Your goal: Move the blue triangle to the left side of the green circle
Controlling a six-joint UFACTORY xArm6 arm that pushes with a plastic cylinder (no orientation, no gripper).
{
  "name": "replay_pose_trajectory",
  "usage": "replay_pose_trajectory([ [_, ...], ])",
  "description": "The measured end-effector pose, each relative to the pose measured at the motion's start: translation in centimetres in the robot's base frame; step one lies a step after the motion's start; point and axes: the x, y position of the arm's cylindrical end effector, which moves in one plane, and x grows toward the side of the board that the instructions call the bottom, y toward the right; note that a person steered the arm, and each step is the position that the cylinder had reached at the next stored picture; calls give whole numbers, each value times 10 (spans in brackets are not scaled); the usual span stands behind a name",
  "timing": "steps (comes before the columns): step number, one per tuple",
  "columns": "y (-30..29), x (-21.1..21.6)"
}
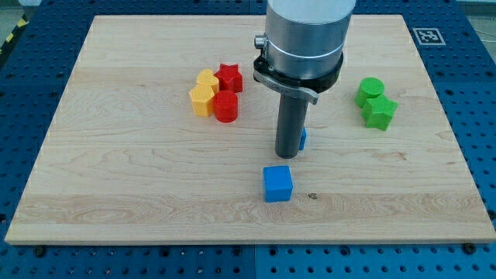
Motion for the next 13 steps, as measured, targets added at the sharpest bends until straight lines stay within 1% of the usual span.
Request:
replay_pose_trajectory([
  [1, -6, -7],
  [2, 13, -19],
  [3, 30, -22],
  [4, 30, -25],
  [7, 37, -56],
  [11, 47, -62],
  [13, 43, -62],
])
